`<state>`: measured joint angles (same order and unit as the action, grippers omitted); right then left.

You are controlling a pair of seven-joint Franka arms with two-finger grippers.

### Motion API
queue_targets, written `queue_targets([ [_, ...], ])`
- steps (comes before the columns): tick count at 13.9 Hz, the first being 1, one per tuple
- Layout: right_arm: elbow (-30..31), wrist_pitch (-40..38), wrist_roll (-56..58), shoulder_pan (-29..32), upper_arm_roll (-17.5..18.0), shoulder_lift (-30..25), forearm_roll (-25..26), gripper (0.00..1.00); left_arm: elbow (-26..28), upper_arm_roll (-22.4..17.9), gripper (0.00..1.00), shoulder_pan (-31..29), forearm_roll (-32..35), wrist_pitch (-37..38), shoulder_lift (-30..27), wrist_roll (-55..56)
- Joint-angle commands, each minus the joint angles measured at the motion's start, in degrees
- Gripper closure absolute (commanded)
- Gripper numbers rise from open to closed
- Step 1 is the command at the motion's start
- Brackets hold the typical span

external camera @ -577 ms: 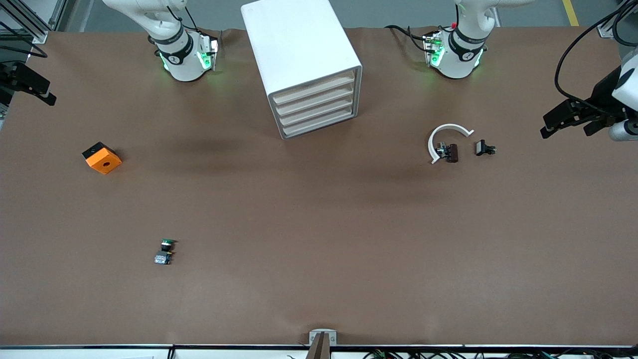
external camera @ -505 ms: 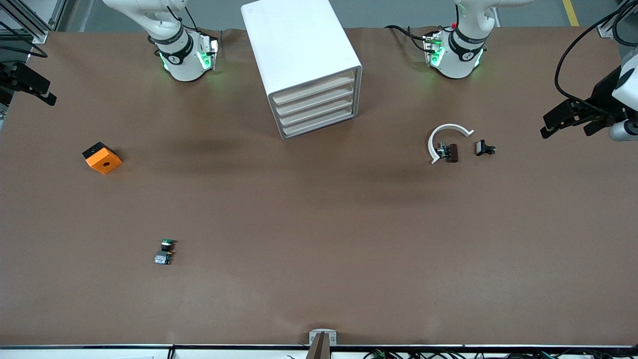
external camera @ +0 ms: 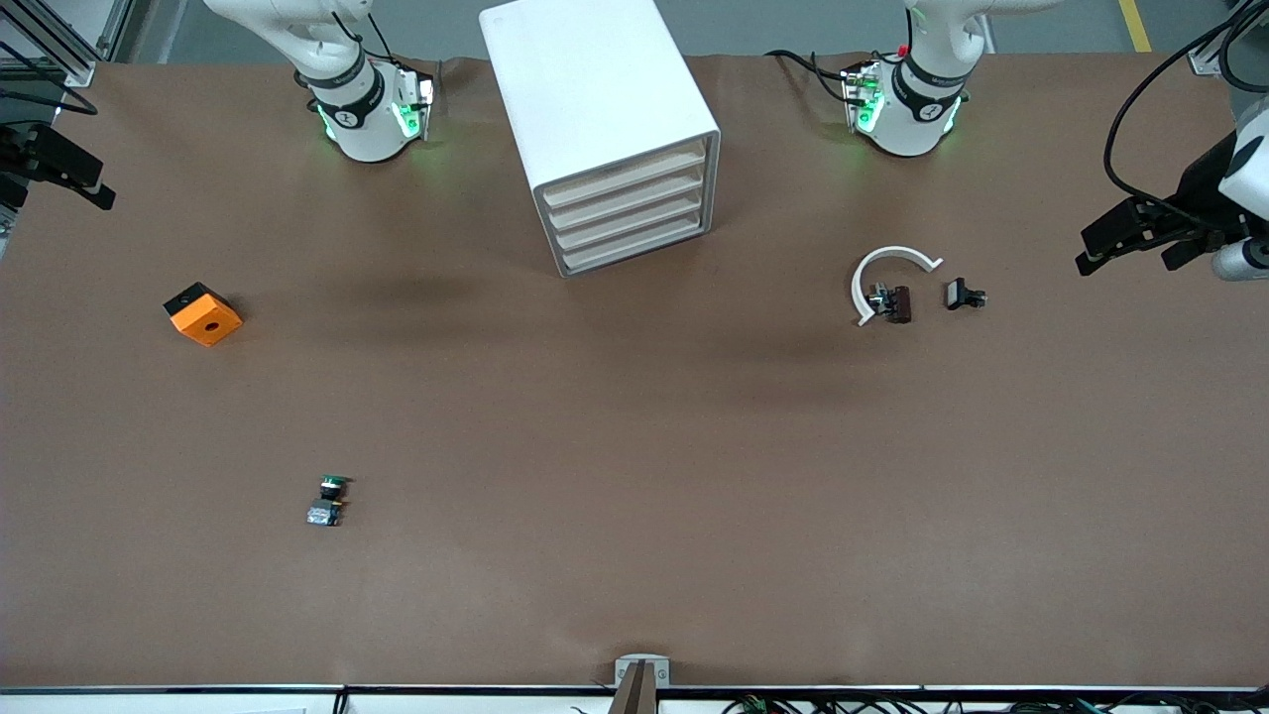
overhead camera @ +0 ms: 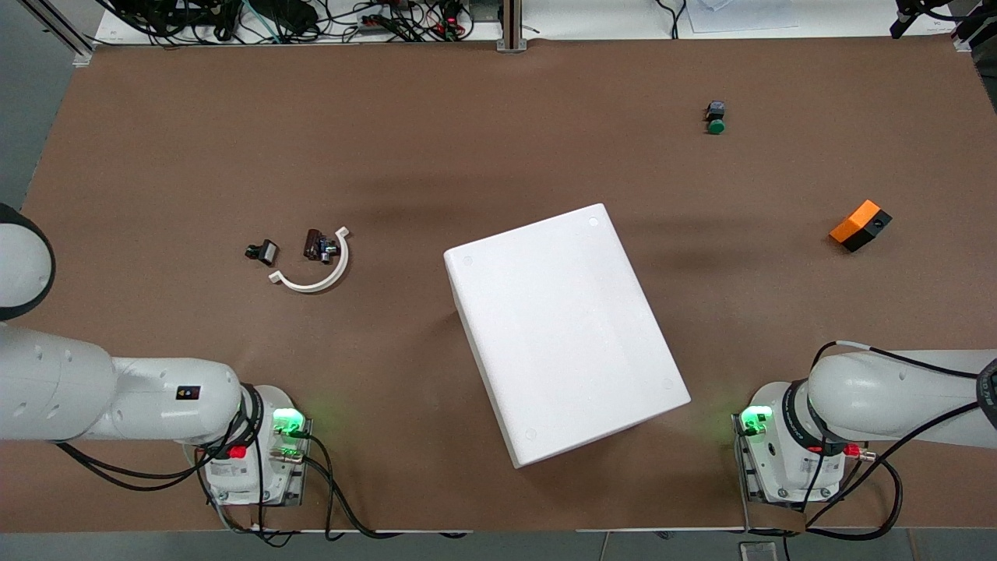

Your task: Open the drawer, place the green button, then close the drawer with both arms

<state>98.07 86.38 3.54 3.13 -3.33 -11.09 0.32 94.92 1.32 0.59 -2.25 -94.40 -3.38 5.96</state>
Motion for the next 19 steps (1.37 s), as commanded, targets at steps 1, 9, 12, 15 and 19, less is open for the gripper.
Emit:
queue_targets([
  [1, 1.2, 0.1, -1.1, -0.4, 0.0, -1.6, -0.4, 0.00, -1.2, 0.2, 0.00, 0.0, 0.7, 0.8, 0.2, 3.5],
  [9, 1.2, -0.1, -1.0, -0.4, 0.0, -1.6, -1.5, 0.00, -1.1, 2.5, 0.00, 0.9, 0.6, 5.9, 4.2, 23.5],
  [12, 1.2, -0.1, -1.0, -0.4, 0.0, -1.5, -1.5, 0.00, -1.2, 5.4, 0.00, 1.3, 0.6, 5.7, 9.2, 25.5],
  [15, 1.2, 0.0, -1.0, -0.3, -0.1, -1.5, -1.4, 0.00, -2.6, 7.4, 0.00, 2.4, 0.6, 5.1, 16.1, 30.9],
  [19, 1.2, -0.1, -0.9, -0.4, -0.1, -1.5, -1.4, 0.00, -9.6, 7.4, 0.00, 7.7, 0.7, 4.3, 27.3, 43.8],
])
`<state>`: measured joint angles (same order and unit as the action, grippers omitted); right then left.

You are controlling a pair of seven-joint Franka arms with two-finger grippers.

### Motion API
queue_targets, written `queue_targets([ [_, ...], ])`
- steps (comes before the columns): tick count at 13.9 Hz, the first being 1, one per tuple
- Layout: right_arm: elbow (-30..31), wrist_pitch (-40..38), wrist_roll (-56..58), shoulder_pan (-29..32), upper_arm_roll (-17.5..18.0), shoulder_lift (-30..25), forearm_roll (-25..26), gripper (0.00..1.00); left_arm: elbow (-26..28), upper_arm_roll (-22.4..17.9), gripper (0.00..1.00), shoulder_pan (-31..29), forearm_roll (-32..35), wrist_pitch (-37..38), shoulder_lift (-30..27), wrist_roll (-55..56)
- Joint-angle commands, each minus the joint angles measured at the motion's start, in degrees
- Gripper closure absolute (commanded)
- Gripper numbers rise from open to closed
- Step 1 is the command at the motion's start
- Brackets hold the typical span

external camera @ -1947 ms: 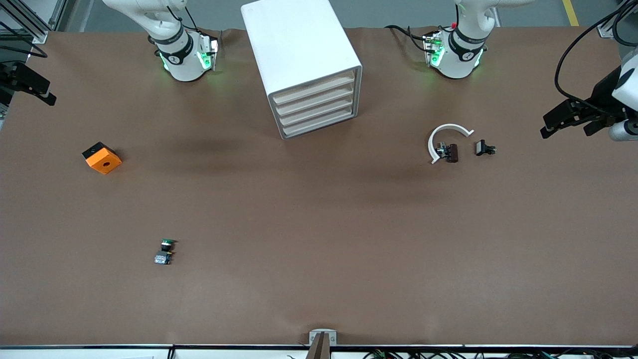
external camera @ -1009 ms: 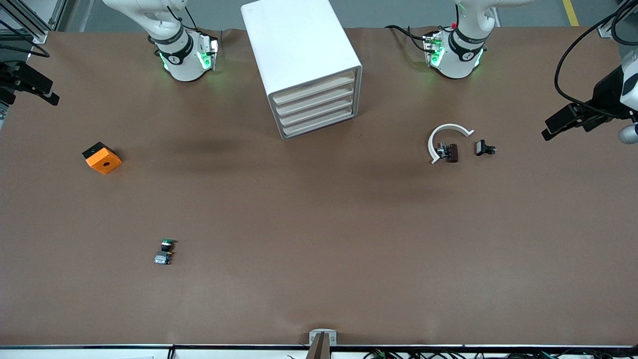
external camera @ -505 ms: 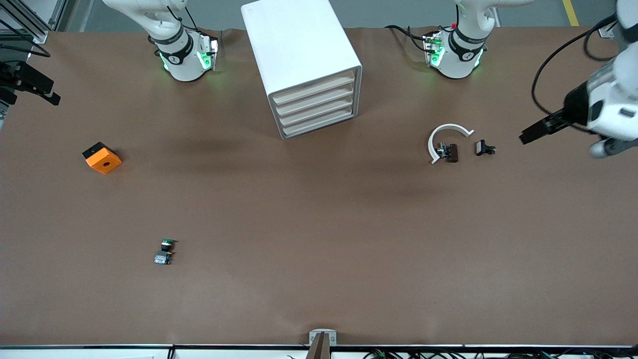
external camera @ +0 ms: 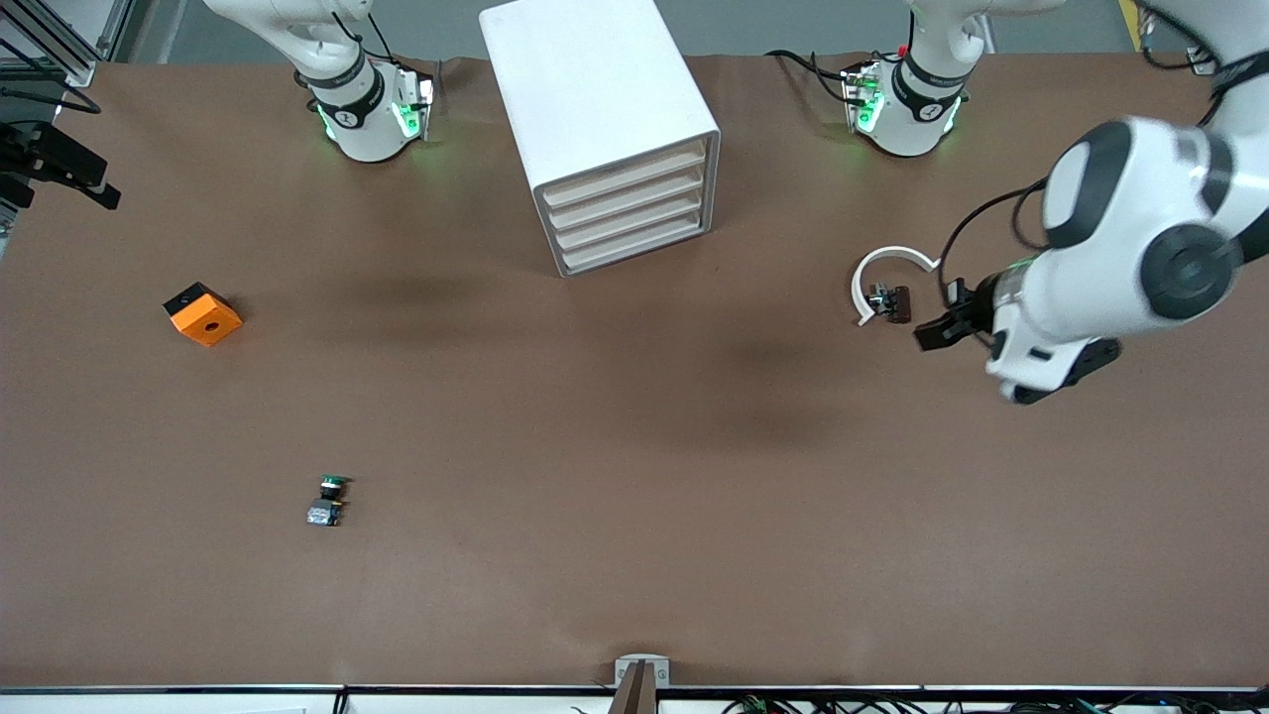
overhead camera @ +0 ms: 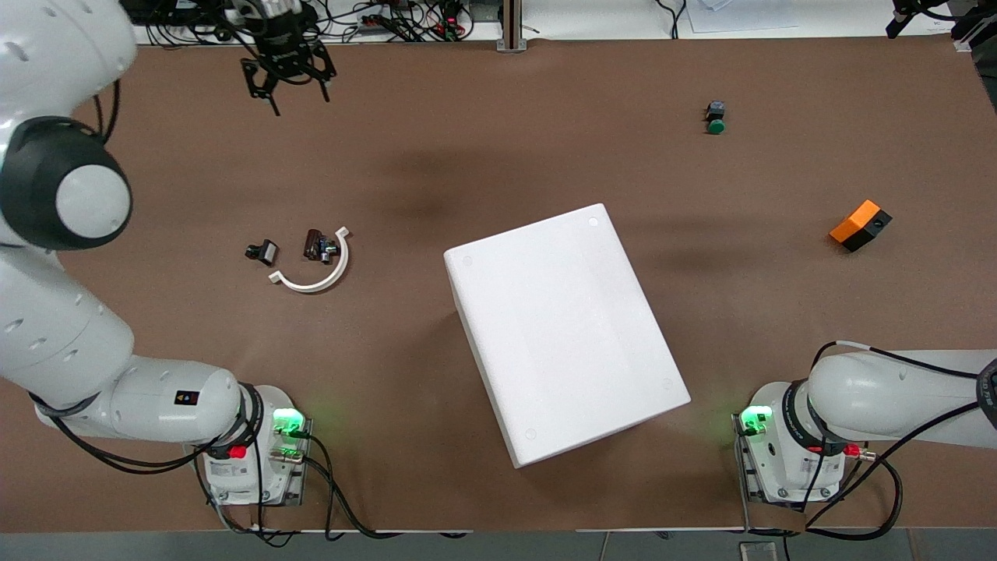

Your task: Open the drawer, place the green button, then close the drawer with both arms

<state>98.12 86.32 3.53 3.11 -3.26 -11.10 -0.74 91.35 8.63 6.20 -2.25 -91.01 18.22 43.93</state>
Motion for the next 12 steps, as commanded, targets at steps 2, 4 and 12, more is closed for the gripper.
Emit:
queue_targets([
  [2, 1.1, 0.0, -0.9, -0.4, -0.2, -1.5, -0.3, 0.00, -7.5, 0.2, 0.00, 4.1, 0.5, 0.1, 8.3, 12.2],
  [4, 1.1, 0.0, -0.9, -0.4, -0.2, -1.5, -0.3, 0.00, -7.7, 0.2, 0.00, 6.4, 0.1, -2.1, 10.5, 18.9],
  [12, 1.0, 0.0, -0.9, -0.3, -0.2, -1.4, -0.3, 0.00, -10.8, 0.3, 0.00, 9.4, -18.0, -2.7, 20.4, 35.8],
])
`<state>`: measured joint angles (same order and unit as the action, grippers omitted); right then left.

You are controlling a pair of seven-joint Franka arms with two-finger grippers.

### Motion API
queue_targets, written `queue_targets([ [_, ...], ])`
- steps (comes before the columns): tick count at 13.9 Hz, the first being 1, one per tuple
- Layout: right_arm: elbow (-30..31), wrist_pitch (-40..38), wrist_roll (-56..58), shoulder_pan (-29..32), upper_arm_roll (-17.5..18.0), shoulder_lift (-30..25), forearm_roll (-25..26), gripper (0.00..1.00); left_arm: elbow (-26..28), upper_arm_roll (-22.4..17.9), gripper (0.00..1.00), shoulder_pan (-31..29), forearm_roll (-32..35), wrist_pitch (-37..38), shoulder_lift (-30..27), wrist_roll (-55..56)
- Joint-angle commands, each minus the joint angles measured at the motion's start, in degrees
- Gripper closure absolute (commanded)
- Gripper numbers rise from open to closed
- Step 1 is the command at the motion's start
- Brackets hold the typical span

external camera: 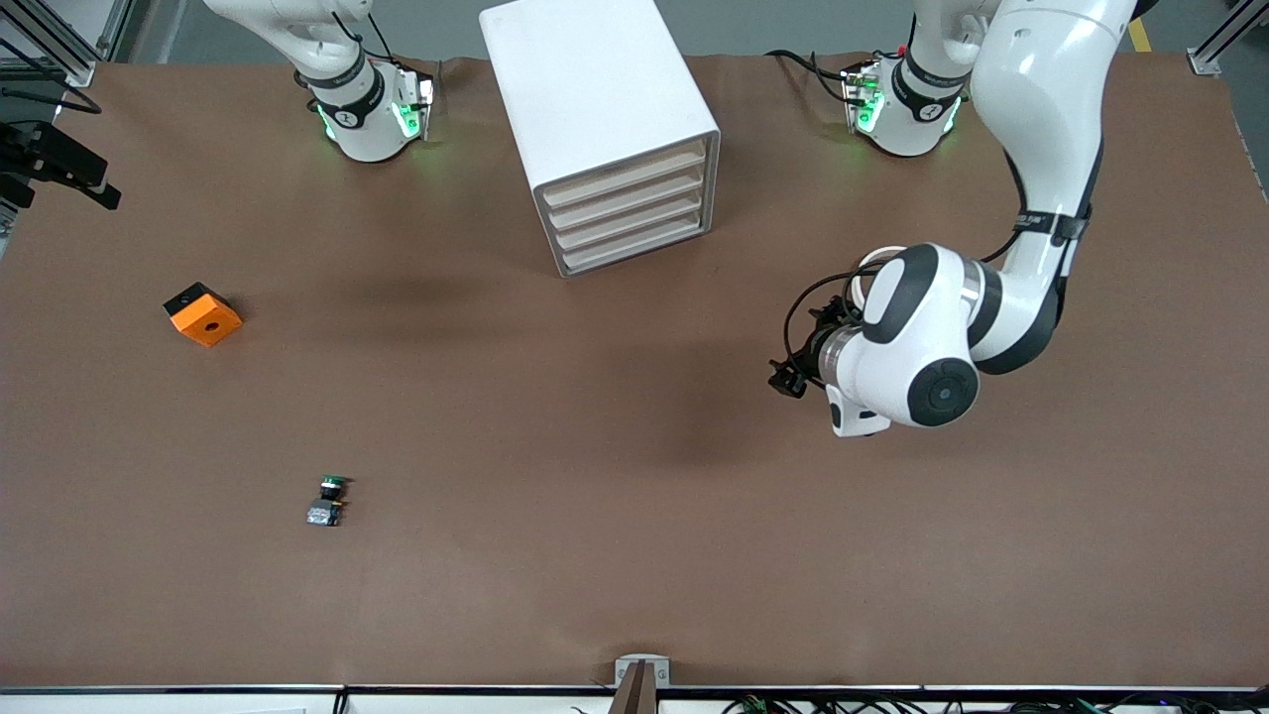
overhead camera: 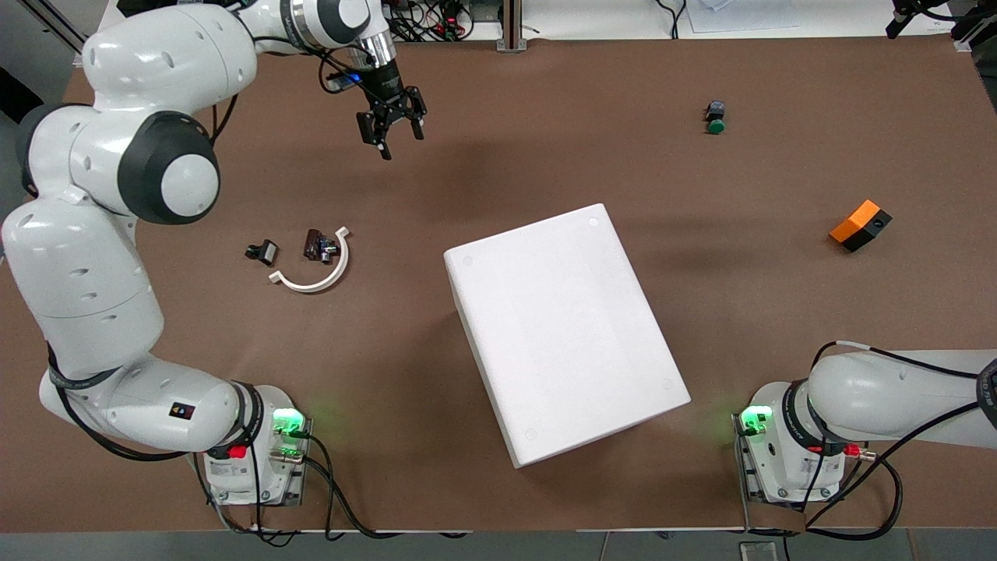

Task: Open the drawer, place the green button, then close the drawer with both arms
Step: 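Reach the left gripper to the top drawer of the white cabinet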

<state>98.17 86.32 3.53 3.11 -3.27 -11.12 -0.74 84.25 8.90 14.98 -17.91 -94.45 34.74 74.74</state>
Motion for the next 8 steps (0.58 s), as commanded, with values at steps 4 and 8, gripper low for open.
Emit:
queue_targets([
  [4, 0.9, 0.1, -0.9, -0.3, -0.2, -1.4, -0.3, 0.00, -4.6, 0.2, 0.00, 2.2, -11.9, 3.4, 8.4, 22.1],
  [8, 0.9, 0.5, -0.8, -0.3, -0.2, -1.4, 0.3, 0.00, -6.1, 0.2, 0.00, 3.9, -20.7, 11.1, 12.4, 35.8],
])
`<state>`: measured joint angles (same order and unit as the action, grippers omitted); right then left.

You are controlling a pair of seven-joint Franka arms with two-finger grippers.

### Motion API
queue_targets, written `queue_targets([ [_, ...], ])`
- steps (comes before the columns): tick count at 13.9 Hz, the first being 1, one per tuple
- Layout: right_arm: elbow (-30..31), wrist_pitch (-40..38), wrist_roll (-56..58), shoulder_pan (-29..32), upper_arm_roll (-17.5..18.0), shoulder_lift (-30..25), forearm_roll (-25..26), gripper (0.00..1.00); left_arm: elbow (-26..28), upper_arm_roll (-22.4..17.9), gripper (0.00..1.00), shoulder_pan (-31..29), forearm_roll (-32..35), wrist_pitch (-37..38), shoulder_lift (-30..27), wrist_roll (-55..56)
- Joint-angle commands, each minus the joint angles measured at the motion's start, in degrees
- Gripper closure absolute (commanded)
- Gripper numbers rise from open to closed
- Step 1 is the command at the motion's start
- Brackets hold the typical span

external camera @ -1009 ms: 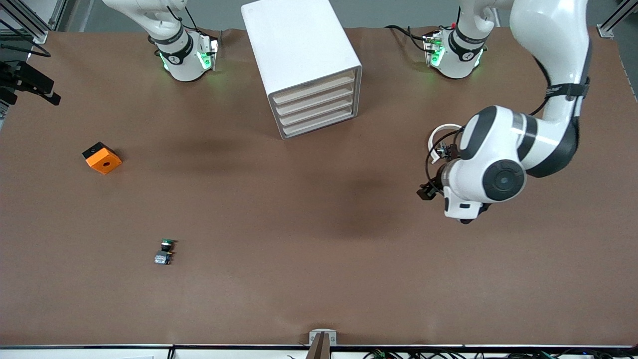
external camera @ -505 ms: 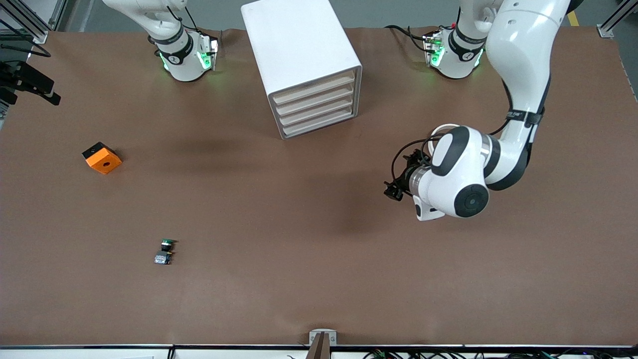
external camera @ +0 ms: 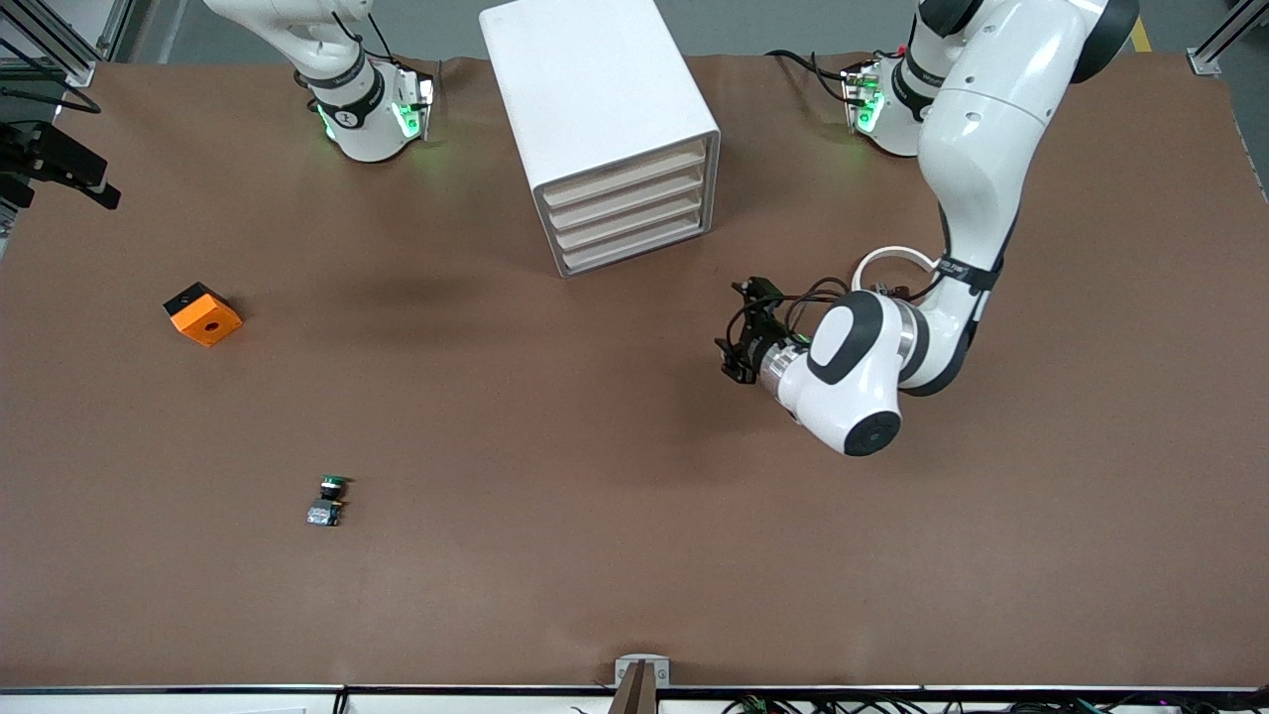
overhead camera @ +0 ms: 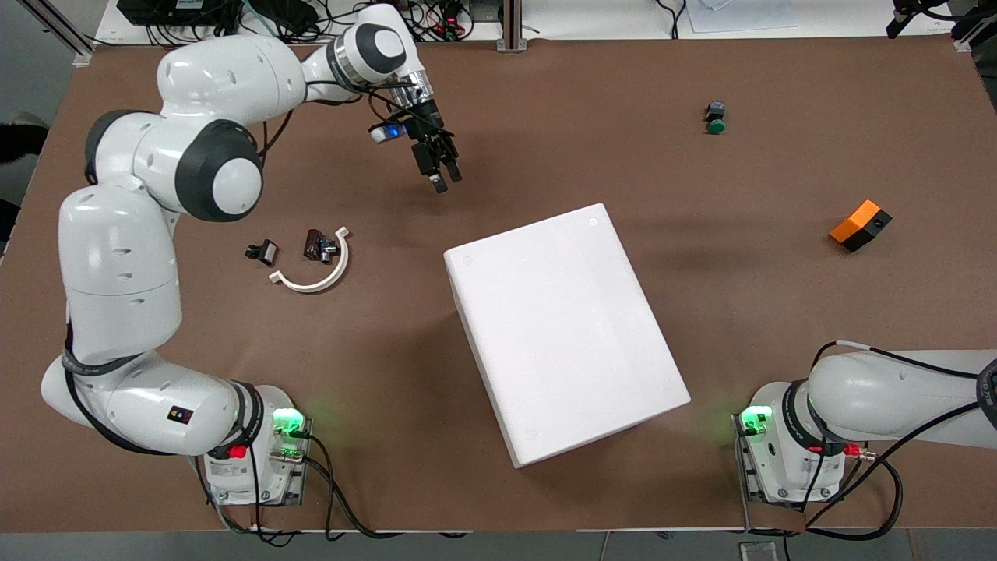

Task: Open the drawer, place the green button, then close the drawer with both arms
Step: 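Reach the left gripper to the top drawer of the white cabinet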

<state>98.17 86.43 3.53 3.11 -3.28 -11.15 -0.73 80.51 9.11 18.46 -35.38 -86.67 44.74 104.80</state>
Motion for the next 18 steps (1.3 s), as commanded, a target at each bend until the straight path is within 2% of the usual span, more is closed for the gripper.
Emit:
queue_targets([
  [1, 0.9, 0.5, -0.7, -0.3, -0.1, -1.3, 0.6, 0.00, -2.3, 0.0, 0.00, 0.4, -5.8, 4.5, 2.9, 7.8],
  [4, 0.9, 0.8, -0.6, -0.3, -0.1, -1.3, 0.9, 0.00, -2.0, 0.0, 0.00, 1.0, -9.3, 7.0, 5.4, 14.4],
  [8, 0.9, 1.1, -0.6, -0.3, -0.1, -1.3, 1.4, 0.00, -2.0, 0.0, 0.00, 2.9, -10.0, 9.2, 8.7, 18.1],
  [10, 0.9, 1.2, -0.6, -0.2, -0.1, -1.3, 1.4, 0.00, -1.6, 0.0, 0.20, 4.1, -10.1, 10.2, 9.7, 18.6],
  [13, 0.8, 1.1, -0.6, -0.2, -0.1, -1.3, 1.4, 0.00, -1.0, 0.0, 0.40, 6.3, -10.1, 10.3, 10.2, 18.6],
  [15, 0.6, 0.9, -0.5, -0.3, -0.1, -1.2, 1.4, 0.00, 0.0, 0.7, 0.47, 6.7, -10.1, 10.5, 10.7, 18.5],
  [18, 0.4, 0.8, -0.5, -0.3, -0.1, -1.2, 1.4, 0.00, 1.9, 1.2, 0.47, 7.3, -10.1, 11.5, 10.8, 18.2],
])
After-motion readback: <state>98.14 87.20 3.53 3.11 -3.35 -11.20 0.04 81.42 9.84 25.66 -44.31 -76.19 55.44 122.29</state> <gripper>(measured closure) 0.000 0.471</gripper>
